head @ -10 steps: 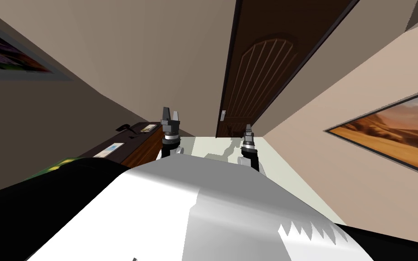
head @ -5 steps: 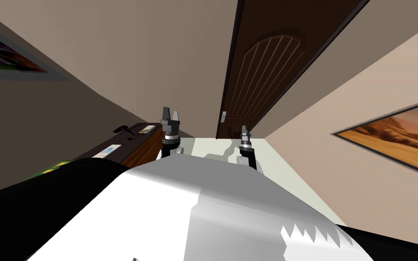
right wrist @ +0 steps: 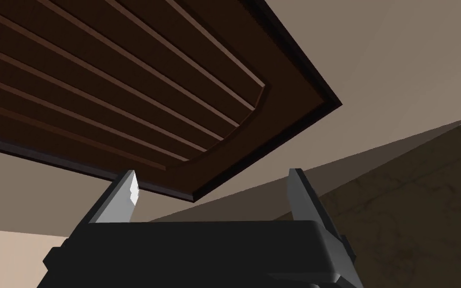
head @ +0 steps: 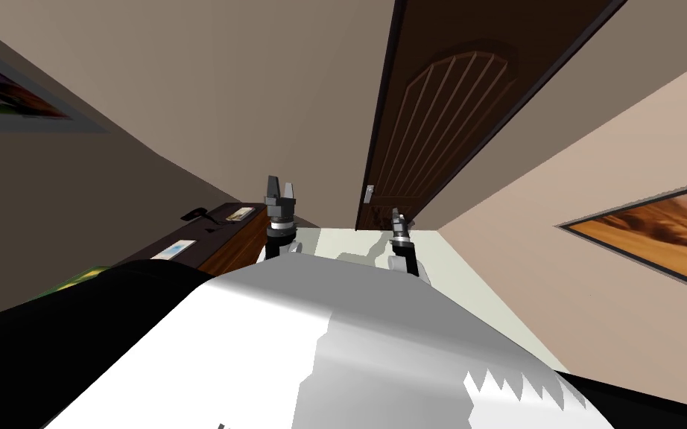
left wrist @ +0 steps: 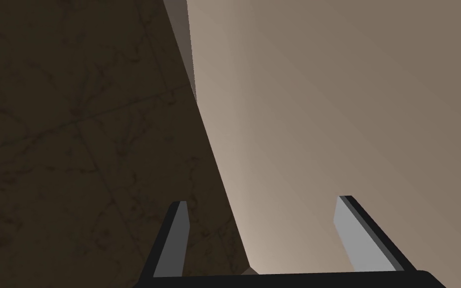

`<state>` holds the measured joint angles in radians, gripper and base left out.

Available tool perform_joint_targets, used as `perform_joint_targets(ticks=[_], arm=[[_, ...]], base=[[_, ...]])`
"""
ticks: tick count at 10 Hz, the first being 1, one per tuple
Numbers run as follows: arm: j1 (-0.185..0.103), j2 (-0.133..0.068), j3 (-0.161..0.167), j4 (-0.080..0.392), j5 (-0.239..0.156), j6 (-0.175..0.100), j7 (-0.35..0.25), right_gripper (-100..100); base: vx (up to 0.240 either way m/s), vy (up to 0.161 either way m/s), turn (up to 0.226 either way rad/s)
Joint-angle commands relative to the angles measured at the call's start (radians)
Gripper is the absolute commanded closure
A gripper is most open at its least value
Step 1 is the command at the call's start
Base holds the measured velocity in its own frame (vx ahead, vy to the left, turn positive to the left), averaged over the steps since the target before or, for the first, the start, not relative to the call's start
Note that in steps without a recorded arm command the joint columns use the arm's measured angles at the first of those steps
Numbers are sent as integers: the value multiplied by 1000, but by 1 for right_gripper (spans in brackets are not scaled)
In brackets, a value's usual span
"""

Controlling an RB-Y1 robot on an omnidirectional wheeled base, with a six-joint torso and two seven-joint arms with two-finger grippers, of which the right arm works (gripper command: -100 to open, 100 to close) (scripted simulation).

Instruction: Pull the door open

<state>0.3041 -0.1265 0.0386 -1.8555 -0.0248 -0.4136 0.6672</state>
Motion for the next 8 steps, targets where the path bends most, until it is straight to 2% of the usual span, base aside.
perform_joint_targets(ticks=[1,8], arm=[[-16,-3,1,35,3,2,40,-100],[-72,-18,6,151,16,29,195,-100]], base=[[102,10,23],[98,0,23]])
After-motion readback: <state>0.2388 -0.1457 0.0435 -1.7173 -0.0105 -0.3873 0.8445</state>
